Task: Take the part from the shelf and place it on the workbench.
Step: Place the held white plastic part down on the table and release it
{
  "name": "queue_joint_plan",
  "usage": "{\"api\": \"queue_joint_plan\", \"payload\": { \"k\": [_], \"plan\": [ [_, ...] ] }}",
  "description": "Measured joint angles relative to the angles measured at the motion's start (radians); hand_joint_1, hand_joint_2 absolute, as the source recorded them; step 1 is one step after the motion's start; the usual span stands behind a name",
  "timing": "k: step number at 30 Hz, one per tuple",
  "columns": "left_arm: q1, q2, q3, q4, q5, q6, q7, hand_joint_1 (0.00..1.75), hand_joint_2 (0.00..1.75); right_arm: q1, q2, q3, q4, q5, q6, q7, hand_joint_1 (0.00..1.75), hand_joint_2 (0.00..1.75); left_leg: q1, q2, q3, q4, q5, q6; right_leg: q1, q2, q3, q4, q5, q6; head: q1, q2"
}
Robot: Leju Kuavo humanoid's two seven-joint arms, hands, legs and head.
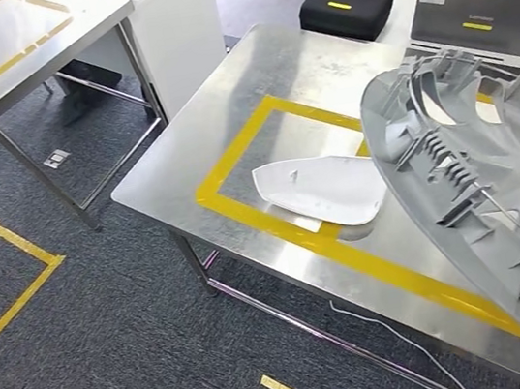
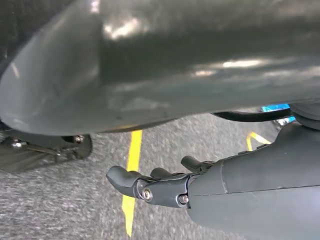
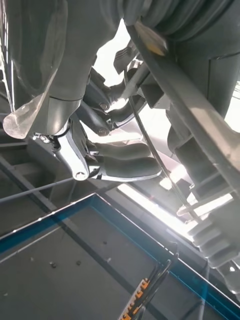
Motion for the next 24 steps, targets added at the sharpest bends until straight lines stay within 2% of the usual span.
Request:
{"api": "queue_joint_plan", "payload": {
  "k": [1,2,3,5,7,8,9,10,12,13,14,16,17,21,24],
  "plan": [
    [-0.001,-0.001,0.0,0.0,0.0,0.0,0.001,0.0,0.0,0.001,0.0,0.0,0.0,0.001,0.0,0.0,1.75,1.75,0.002,0.009,0.002,-0.007,0.0,0.001,-0.002,0.007,-0.006,-0.001,0.002,0.007,-0.002,0.0],
    [-0.002,-0.001,-0.001,0.0,0.0,0.001,0.001,0.0,0.0,0.002,0.0,0.0,0.0,0.001,0.0,0.0,1.75,1.75,0.004,0.019,0.004,-0.014,0.004,0.003,-0.002,-0.001,-0.012,0.002,-0.001,0.013,-0.001,0.0],
    [-0.002,-0.002,-0.001,0.0,0.0,0.001,0.001,0.0,0.0,0.002,0.0,0.0,0.0,0.002,0.0,0.0,1.75,1.75,0.006,0.031,0.006,-0.02,0.007,0.006,-0.001,-0.02,-0.024,0.021,-0.014,0.018,0.001,0.0],
    [-0.001,-0.003,-0.004,0.001,0.0,0.002,0.002,0.0,0.0,0.002,0.0,0.001,0.002,0.002,0.0,-0.001,1.75,1.75,0.008,0.056,0.01,-0.028,0.011,0.01,0.0,-0.072,-0.073,0.116,-0.067,0.026,0.007,0.0],
    [0.002,-0.003,-0.007,0.001,0.0,0.002,0.004,0.0,0.0,0.001,0.0,0.001,0.005,0.001,0.0,-0.001,1.75,1.75,0.007,0.082,0.009,-0.027,0.009,0.012,-0.003,-0.094,-0.135,0.241,-0.117,0.034,0.009,0.0],
    [0.003,-0.003,-0.008,0.001,0.0,0.002,0.006,0.0,0.0,0.001,0.0,0.001,0.007,0.001,0.0,-0.001,1.75,1.75,0.007,0.095,0.009,-0.027,0.008,0.012,-0.004,-0.098,-0.15,0.272,-0.12,0.038,0.009,0.0],
    [0.004,-0.003,-0.008,0.001,0.0,0.001,0.007,0.0,0.0,0.002,0.0,0.001,0.009,0.002,0.0,-0.001,1.75,1.75,0.007,0.107,0.01,-0.026,0.007,0.011,-0.005,-0.101,-0.144,0.263,-0.104,0.04,0.009,0.0],
    [0.003,-0.003,-0.009,0.001,0.0,0.001,0.01,0.0,0.0,0.002,0.0,0.001,0.01,0.002,0.0,-0.001,1.75,1.75,0.007,0.117,0.011,-0.025,0.005,0.008,-0.007,-0.108,-0.118,0.213,-0.072,0.041,0.009,0.0],
    [0.001,-0.003,-0.009,0.001,0.002,0.001,0.016,0.0,0.0,0.001,0.0,0.001,0.012,0.002,0.0,0.0,1.75,1.75,0.004,0.134,0.014,-0.021,-0.001,0.0,-0.005,-0.142,-0.038,0.072,-0.017,0.039,0.01,0.0],
    [0.001,-0.003,-0.009,0.001,0.002,0.001,0.019,0.0,0.0,0.001,0.0,0.001,0.013,0.001,0.0,0.0,1.75,1.75,0.001,0.14,0.015,-0.018,-0.004,-0.006,-0.003,-0.155,-0.01,0.023,-0.005,0.034,0.009,0.0],
    [0.001,-0.003,-0.01,0.001,0.003,0.002,0.02,0.0,0.0,0.001,0.0,0.001,0.014,0.001,0.0,0.001,1.75,1.75,-0.002,0.145,0.016,-0.016,-0.007,-0.011,-0.001,-0.163,0.004,0.001,-0.005,0.029,0.008,0.0],
    [0.0,-0.003,-0.011,0.001,0.004,0.003,0.02,0.0,0.0,0.002,0.0,0.0,0.018,0.0,0.0,0.005,1.75,1.75,-0.004,0.156,0.02,-0.018,-0.007,-0.019,0.001,-0.151,0.004,-0.002,-0.005,0.017,0.007,0.0],
    [0.0,-0.003,-0.011,0.001,0.005,0.003,0.02,0.0,0.0,0.003,0.0,-0.001,0.021,0.0,0.0,0.006,1.75,1.75,-0.004,0.16,0.023,-0.022,-0.008,-0.018,0.001,-0.147,0.005,-0.003,-0.003,0.016,0.008,0.0],
    [-0.005,0.0,-0.015,0.001,0.016,0.005,0.023,0.0,0.0,0.001,0.0,-0.011,0.043,0.001,0.0,0.003,1.75,1.75,-0.006,0.16,0.029,-0.028,-0.007,0.016,0.0,-0.142,0.009,-0.008,-0.001,0.013,-0.002,0.0],
    [-0.005,0.0,-0.017,0.002,0.028,0.003,0.033,0.0,0.0,-0.005,0.0,-0.03,0.068,0.005,0.0,0.002,1.75,1.75,-0.004,0.158,0.029,-0.029,-0.003,0.017,0.004,-0.144,0.009,-0.007,-0.004,0.008,-0.002,0.0]
  ]
}}
